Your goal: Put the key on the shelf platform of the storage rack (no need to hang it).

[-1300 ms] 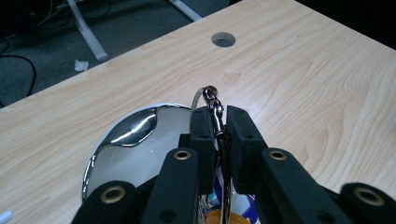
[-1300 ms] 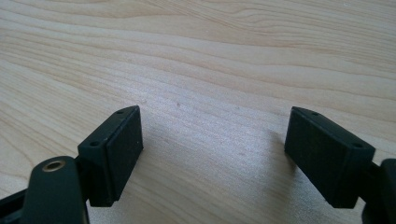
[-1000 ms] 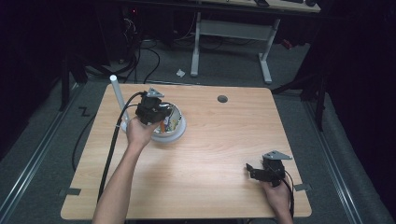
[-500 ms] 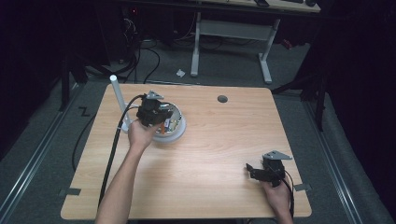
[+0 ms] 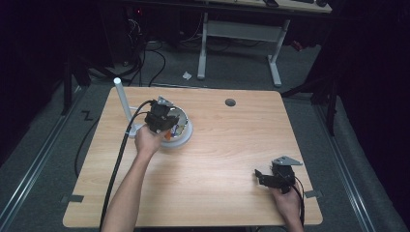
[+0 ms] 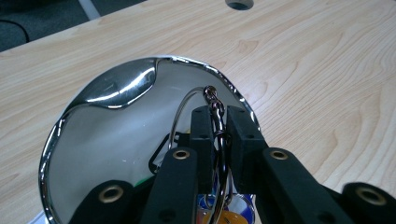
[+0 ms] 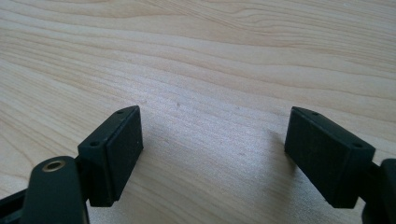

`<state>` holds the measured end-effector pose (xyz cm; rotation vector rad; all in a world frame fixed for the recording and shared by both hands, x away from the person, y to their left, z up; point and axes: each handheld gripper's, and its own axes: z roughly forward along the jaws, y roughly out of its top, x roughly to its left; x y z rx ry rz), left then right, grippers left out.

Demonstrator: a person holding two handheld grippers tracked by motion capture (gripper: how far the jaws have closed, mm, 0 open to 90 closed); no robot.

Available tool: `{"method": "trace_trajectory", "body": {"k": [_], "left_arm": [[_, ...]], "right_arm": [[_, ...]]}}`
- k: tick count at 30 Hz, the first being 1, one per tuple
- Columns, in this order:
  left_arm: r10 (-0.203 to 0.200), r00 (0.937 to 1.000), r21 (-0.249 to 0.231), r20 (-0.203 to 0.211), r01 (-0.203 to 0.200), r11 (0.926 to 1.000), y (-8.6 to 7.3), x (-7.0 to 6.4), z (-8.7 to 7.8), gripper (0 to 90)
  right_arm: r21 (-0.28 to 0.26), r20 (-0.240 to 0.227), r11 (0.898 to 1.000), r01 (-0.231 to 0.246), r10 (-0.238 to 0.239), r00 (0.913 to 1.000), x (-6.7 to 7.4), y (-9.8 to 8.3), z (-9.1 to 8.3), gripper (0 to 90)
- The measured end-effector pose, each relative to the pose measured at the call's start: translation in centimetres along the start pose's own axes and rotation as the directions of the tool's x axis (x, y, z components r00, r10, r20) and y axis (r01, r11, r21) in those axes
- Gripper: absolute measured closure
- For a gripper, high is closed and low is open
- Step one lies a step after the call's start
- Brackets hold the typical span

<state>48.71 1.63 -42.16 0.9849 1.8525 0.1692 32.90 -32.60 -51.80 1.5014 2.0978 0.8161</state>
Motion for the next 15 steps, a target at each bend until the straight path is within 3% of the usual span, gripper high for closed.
{"method": "trace_trajectory", "body": {"k": [4,6,15], "left_arm": [[-0.035,0.9993,0.004,-0.01,0.035,0.9994,-0.06,0.17,0.26,81.1],[-0.026,0.9996,0.002,-0.01,0.026,0.9997,0.02,0.38,0.44,80.8],[-0.059,0.9982,-0.037,-0.011,0.059,0.9976,0.53,0.37,1.03,81.5]], "right_arm": [[0.0,-0.001,1.0,0.0,0.0,1.0,0.0,-0.01,0.0,19.3],[0.0,-0.001,1.0,0.0,0.0,1.0,0.0,-0.01,-0.01,19.2],[0.0,-0.001,1.0,0.0,0.0,1.0,0.0,-0.01,-0.01,19.2]]}}
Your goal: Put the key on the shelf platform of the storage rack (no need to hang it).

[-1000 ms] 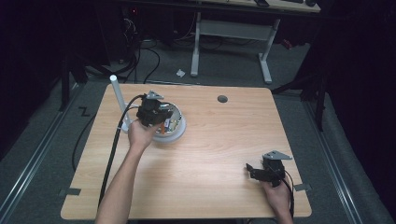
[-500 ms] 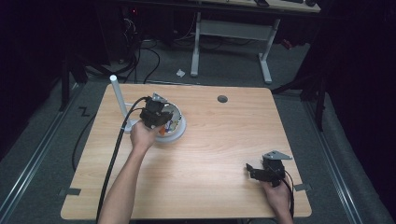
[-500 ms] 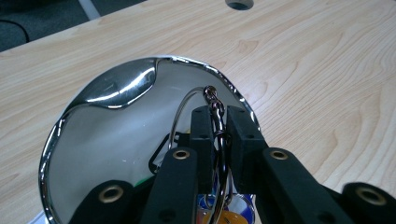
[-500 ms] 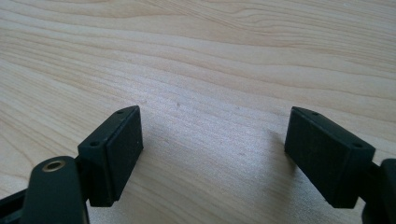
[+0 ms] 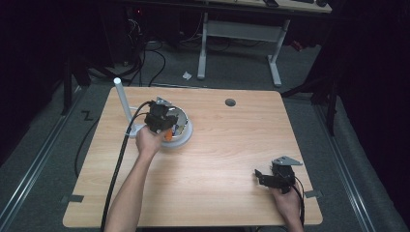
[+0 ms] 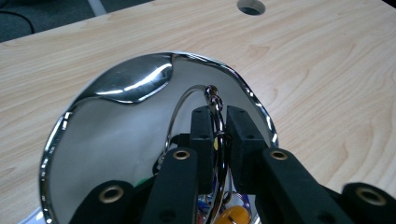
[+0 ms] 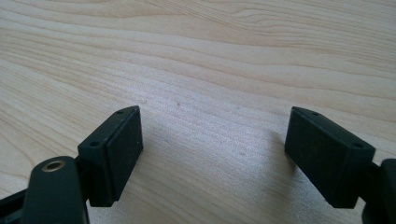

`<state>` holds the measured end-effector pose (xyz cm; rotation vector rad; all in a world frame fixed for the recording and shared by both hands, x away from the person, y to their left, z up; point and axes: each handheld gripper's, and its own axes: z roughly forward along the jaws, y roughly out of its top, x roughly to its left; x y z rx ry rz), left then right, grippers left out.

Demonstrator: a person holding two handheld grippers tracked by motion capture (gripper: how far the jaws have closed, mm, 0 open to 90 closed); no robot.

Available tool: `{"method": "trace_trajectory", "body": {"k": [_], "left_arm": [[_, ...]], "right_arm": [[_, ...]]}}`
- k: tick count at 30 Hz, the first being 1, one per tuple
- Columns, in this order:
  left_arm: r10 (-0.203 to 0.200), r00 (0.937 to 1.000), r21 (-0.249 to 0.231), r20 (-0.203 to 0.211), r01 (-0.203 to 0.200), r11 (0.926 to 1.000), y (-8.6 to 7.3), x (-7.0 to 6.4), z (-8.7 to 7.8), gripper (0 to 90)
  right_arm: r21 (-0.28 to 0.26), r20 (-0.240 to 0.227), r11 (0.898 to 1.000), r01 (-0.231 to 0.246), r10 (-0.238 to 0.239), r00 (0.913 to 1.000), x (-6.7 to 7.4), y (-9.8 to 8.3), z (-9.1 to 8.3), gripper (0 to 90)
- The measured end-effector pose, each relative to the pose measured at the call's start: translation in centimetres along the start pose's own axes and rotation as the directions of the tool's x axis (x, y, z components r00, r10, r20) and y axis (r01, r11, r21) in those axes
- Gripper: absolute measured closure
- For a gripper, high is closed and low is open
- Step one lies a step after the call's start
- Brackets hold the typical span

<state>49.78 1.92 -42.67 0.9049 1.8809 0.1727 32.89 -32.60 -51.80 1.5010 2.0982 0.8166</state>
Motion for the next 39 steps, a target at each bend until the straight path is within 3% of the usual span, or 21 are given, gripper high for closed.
{"method": "trace_trajectory", "body": {"k": [13,20,30,36,39], "left_arm": [[-0.026,0.9992,-0.02,-0.031,0.025,0.9995,-0.2,-0.1,1.7,81.1],[0.013,0.9981,-0.007,-0.06,-0.013,0.9999,-1.1,0.2,2.5,78.0],[-0.008,0.999,-0.011,-0.045,0.008,0.9999,-0.7,0.0,1.6,64.1],[-0.055,0.9982,-0.02,-0.021,0.055,0.9983,0.2,-0.2,0.2,54.7],[-0.05,0.9986,-0.03,-0.015,0.049,0.9983,0.5,-0.4,-0.4,50.9]], "right_arm": [[0.0,0.0,1.0,0.0,0.0,1.0,0.0,0.0,0.0,19.2],[0.0,0.0,1.0,0.001,-0.001,1.0,0.0,0.0,0.0,19.2],[0.0,-0.001,1.0,0.001,-0.001,1.0,0.0,0.0,0.0,19.2],[0.0,-0.001,1.0,0.001,-0.001,1.0,0.0,0.0,0.0,19.2],[0.0,-0.001,1.0,0.002,-0.002,1.0,0.0,0.0,0.0,19.2]]}}
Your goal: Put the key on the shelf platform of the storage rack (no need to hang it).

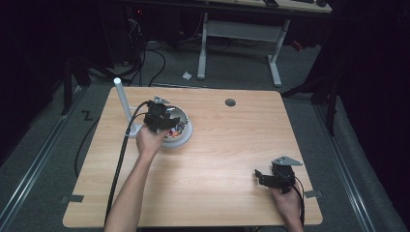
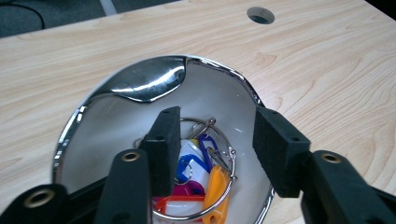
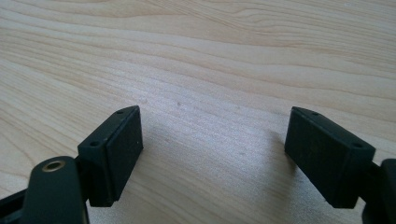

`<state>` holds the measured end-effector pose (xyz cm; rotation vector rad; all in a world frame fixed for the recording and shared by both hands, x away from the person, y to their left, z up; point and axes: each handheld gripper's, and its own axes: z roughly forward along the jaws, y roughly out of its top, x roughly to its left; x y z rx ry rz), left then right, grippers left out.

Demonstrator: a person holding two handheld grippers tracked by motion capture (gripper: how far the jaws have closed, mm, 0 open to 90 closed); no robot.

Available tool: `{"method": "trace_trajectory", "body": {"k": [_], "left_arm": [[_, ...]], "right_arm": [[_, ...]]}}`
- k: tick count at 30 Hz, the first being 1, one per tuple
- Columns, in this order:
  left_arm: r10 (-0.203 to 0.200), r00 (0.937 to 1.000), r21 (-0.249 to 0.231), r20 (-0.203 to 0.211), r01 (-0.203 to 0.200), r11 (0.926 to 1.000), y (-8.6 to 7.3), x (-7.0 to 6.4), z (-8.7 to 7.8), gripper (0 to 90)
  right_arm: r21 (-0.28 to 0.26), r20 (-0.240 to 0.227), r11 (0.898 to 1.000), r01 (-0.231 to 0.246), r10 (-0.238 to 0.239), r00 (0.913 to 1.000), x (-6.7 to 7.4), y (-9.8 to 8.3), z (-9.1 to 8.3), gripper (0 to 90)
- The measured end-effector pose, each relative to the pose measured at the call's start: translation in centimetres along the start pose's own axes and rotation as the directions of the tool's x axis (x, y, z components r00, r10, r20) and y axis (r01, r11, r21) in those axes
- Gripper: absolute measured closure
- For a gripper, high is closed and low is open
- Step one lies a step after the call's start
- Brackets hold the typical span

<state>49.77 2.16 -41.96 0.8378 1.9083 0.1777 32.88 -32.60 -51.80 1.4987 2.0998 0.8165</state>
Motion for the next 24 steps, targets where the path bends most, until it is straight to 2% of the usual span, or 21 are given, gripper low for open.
{"method": "trace_trajectory", "body": {"k": [3,7,13,18,22,24], "left_arm": [[-0.009,0.9999,-0.003,0.011,0.009,1.0,0.4,-0.2,-0.7,47.7],[0.02,0.9996,-0.009,0.02,-0.019,0.9998,0.4,-0.3,-1.7,46.3],[0.035,0.9985,-0.005,0.042,-0.035,0.9994,0.3,-0.3,-3.1,45.5],[-0.003,0.9984,-0.004,0.057,0.003,1.0,0.8,0.1,-4.1,45.5],[0.01,0.9984,-0.017,0.056,-0.009,0.9998,1.1,0.6,-4.6,45.3],[-0.002,0.9984,-0.022,0.057,0.003,0.9998,1.1,0.7,-5.0,45.0]], "right_arm": [[0.0,0.0,1.0,-0.001,0.001,1.0,0.0,0.0,0.0,19.2],[0.0,0.0,1.0,0.0,0.0,1.0,0.0,0.0,0.0,19.2],[0.0,0.0,1.0,0.0,0.0,1.0,0.0,0.0,0.0,19.2],[0.0,0.0,1.0,-0.001,0.001,1.0,0.0,0.0,0.0,19.2],[0.0,0.0,1.0,-0.001,0.001,1.0,0.0,0.0,0.0,19.2],[0.0,0.0,1.0,-0.001,0.001,1.0,0.0,0.0,0.0,19.2]]}}
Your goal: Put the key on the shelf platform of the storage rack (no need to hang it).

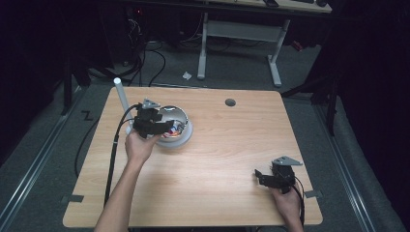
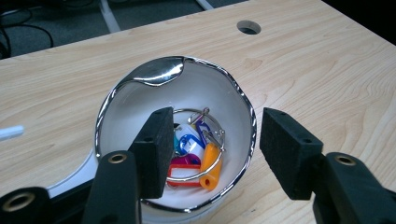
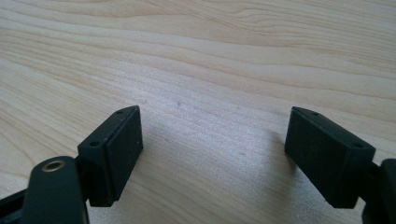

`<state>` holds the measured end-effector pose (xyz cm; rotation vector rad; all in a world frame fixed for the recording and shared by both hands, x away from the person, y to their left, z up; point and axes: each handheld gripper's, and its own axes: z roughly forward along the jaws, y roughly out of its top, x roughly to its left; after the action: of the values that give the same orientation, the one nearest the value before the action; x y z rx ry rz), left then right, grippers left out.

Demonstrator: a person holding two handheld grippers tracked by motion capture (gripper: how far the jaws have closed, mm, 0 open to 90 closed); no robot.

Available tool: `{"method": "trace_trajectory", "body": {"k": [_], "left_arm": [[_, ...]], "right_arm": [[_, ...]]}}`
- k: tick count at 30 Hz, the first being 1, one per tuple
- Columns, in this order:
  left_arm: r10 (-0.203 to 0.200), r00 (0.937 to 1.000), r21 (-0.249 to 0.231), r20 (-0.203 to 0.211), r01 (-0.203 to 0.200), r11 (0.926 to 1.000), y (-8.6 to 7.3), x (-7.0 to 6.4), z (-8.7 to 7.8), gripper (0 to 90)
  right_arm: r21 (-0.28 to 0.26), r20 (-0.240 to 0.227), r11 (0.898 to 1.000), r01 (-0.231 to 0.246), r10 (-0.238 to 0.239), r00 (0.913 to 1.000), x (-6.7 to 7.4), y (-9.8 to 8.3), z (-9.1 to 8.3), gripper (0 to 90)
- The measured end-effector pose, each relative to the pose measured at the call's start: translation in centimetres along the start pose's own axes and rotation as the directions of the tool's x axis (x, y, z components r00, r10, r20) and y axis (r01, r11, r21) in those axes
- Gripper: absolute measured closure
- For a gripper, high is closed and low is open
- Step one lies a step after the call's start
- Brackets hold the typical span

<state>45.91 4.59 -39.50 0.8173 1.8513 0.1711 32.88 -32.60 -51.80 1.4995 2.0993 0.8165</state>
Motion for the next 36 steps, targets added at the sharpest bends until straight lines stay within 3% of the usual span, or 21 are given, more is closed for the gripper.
{"method": "trace_trajectory", "body": {"k": [16,36], "left_arm": [[0.011,0.9999,-0.023,0.006,-0.011,0.9997,0.6,1.3,-2.5,43.3],[-0.018,0.9998,-0.042,0.009,0.018,0.999,1.2,2.8,-4.4,43.2]], "right_arm": [[0.0,0.0,1.0,0.0,0.0,1.0,0.0,0.0,0.0,19.2],[0.0,0.0,1.0,0.0,0.0,1.0,0.0,0.0,0.0,19.2]]}}
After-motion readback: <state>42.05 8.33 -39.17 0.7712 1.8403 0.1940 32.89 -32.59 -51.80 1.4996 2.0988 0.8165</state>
